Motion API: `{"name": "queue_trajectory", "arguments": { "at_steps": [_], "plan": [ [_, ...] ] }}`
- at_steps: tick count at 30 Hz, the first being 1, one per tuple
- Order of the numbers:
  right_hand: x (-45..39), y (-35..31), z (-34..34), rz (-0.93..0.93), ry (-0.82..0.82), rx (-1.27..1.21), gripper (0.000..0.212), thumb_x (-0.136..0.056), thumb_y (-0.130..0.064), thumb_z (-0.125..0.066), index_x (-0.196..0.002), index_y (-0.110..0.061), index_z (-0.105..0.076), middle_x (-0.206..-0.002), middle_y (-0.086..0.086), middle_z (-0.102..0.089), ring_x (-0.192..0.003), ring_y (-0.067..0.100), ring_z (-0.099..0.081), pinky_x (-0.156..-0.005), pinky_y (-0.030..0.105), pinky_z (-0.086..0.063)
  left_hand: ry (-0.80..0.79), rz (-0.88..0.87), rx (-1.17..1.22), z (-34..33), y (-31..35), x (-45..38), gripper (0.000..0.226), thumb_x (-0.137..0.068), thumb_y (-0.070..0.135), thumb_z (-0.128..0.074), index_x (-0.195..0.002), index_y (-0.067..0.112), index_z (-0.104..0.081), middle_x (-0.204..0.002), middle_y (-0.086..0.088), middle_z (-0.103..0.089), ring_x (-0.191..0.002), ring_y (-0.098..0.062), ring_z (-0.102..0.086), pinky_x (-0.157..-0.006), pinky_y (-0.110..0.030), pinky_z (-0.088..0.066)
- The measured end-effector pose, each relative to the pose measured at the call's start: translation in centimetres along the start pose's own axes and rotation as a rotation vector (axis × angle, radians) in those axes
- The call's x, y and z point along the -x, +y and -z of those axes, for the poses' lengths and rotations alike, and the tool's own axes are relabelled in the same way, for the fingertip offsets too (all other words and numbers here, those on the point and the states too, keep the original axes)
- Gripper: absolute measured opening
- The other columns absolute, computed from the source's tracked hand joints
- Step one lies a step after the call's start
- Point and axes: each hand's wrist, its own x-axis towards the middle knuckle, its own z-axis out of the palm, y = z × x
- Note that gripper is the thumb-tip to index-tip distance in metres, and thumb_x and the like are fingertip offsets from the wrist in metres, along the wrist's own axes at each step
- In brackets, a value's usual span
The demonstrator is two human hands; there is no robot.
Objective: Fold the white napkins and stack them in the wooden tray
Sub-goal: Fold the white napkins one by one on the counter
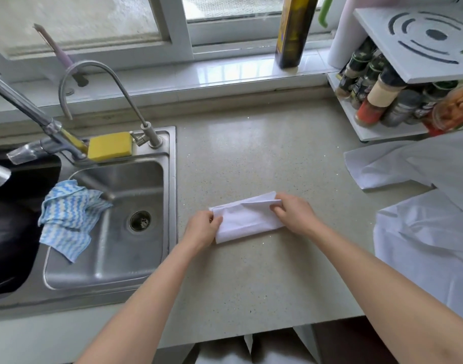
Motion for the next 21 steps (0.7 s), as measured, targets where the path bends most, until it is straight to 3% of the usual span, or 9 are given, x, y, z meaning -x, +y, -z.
{"name": "queue_trajectory", "arguments": {
  "at_steps": [4, 7, 11, 16, 21],
  "plan": [
    [-1.3, -0.1, -0.8, -0.087, 0.006, 0.002, 0.031, -0.101, -0.028, -0.033, -0.099, -0.004, -0.053, -0.106, 0.023, -0.062, -0.094, 0.036, -0.057, -0.071, 0.037, -0.036, 0.108, 0.044, -0.095, -1.0, 1.0, 0.2, 0.029, -0.098, 0.019, -0.040, -0.080, 0.004, -0.056, -0.093, -0.021, -0.064, -0.089, -0.037, -0.058, -0.069, -0.037, -0.039],
    [-1.7, -0.5, -0.9, -0.135, 0.018, 0.021, 0.027, -0.101, -0.025, -0.030, -0.095, -0.007, -0.049, -0.104, 0.023, -0.062, -0.086, 0.034, -0.055, -0.068, 0.035, -0.034, 0.156, 0.075, -0.086, -1.8, 1.0, 0.3, 0.027, -0.097, 0.016, -0.037, -0.077, 0.006, -0.051, -0.094, -0.023, -0.063, -0.087, -0.038, -0.057, -0.065, -0.035, -0.034],
    [-1.9, -1.4, -0.9, -0.155, 0.040, 0.096, 0.010, -0.097, -0.011, -0.029, -0.089, -0.012, -0.036, -0.098, 0.022, -0.061, -0.074, 0.031, -0.045, -0.064, 0.034, -0.034, 0.233, 0.115, -0.090, -2.5, 1.0, 0.3, 0.033, -0.100, 0.018, -0.031, -0.095, 0.005, -0.060, -0.099, -0.020, -0.064, -0.088, -0.037, -0.058, -0.066, -0.034, -0.035],
    [-2.0, -2.1, -0.8, -0.174, 0.072, 0.196, 0.018, -0.096, -0.005, -0.031, -0.107, -0.004, -0.046, -0.096, 0.017, -0.062, -0.073, 0.030, -0.046, -0.064, 0.032, -0.035, 0.293, 0.150, -0.150, -2.8, 1.3, 0.1, 0.032, -0.098, 0.014, -0.029, -0.097, 0.010, -0.060, -0.091, -0.015, -0.065, -0.074, -0.032, -0.055, -0.061, -0.033, -0.038],
    [-2.0, -2.6, -1.3, -0.143, 0.105, 0.332, 0.025, -0.090, 0.002, -0.030, -0.110, -0.004, -0.044, -0.068, 0.005, -0.046, -0.056, 0.021, -0.038, -0.047, 0.028, -0.024, 0.299, 0.160, -0.205, -3.0, 1.4, -0.2, 0.028, -0.097, 0.015, -0.030, -0.094, 0.012, -0.058, -0.093, -0.015, -0.066, -0.082, -0.035, -0.062, -0.064, -0.034, -0.039]
  ]
}}
